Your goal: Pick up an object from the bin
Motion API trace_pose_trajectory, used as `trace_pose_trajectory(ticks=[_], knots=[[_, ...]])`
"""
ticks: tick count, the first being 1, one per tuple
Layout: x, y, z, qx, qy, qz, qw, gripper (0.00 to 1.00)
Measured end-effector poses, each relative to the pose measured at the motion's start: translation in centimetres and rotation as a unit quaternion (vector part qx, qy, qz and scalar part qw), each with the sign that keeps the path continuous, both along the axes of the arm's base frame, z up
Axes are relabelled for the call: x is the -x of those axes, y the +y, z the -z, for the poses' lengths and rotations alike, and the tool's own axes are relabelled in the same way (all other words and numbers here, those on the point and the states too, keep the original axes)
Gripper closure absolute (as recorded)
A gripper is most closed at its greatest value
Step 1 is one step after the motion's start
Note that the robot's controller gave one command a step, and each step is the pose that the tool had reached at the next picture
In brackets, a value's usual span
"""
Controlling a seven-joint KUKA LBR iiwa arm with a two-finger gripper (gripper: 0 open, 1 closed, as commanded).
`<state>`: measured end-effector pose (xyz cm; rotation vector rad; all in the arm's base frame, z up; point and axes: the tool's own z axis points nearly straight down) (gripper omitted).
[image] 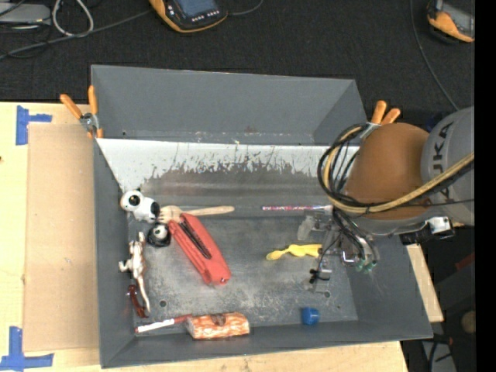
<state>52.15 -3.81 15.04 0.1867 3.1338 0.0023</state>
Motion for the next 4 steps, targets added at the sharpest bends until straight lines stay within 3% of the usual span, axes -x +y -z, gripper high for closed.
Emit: trace_pose_trajectory(ticks=[1,2,3,4], knots=[[-3.8,-2.6,8.5,0.0,-0.0013,-0.032,0.9995,0.0],[-3.1,-4.7,8.1,-0.001,-0.0013,0.002,1.0,0.0],[-3.5,-3.5,8.2,0.0,-0.0021,-0.017,0.9999,0.0],[-3.2,-5.0,8.2,0.0,-0.0019,0.005,1.0,1.0]])
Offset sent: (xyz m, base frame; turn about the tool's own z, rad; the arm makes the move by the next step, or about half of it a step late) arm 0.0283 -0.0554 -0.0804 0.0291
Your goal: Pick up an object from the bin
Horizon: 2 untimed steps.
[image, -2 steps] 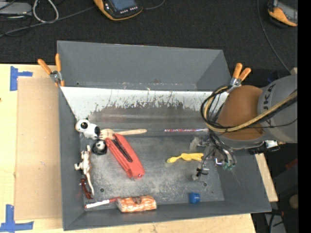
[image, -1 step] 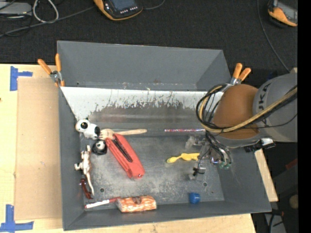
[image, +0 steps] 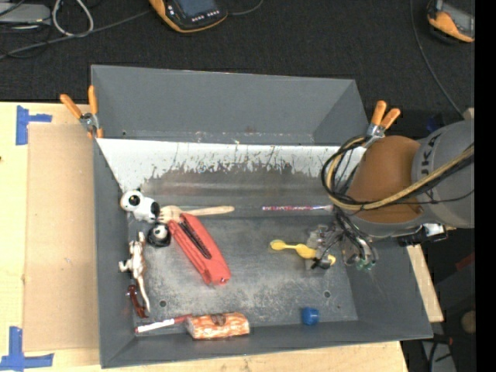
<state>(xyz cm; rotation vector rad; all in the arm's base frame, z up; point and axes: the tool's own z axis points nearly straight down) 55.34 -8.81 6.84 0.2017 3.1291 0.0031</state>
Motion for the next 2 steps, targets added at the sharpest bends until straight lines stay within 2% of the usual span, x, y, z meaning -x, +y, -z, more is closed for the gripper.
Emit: trace_pose_trajectory(ticks=[1,2], knots=[[0.0,0.0,0.0,0.0,0.0,0.0,1.0,1.0],[0.3,0.1,-4.1,-0.001,0.0042,0.0,1.0,1.0]])
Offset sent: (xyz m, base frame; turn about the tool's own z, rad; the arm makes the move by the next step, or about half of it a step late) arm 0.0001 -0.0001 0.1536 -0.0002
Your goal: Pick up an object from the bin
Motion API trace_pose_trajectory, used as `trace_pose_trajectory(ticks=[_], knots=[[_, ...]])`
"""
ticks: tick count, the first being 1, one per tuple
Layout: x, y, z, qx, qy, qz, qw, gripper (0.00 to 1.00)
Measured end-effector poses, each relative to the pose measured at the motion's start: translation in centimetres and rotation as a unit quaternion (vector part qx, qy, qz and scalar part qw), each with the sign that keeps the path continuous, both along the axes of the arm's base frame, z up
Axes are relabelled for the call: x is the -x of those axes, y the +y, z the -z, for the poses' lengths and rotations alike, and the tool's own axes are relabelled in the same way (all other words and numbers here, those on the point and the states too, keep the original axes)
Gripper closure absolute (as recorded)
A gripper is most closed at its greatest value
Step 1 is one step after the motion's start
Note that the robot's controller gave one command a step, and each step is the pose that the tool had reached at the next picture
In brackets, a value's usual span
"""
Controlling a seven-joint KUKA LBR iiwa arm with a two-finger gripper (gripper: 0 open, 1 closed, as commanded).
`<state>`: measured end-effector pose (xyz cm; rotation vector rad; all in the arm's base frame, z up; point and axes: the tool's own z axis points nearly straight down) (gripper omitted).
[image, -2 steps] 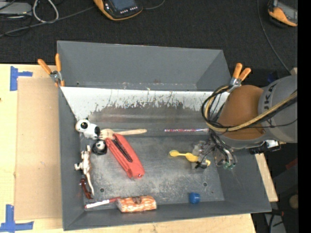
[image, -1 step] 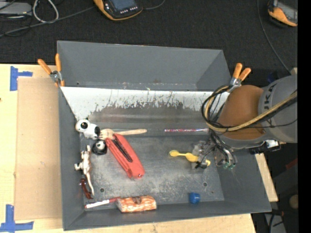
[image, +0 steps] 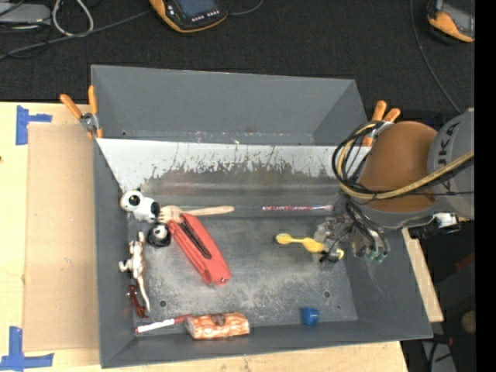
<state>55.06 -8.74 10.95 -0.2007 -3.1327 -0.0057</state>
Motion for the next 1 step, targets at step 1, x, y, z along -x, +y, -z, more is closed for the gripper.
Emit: trace_pose_trajectory(ticks=[1], knots=[[0.01,0.0,-3.58,0.0,0.0004,-0.001,1.0,1.0]])
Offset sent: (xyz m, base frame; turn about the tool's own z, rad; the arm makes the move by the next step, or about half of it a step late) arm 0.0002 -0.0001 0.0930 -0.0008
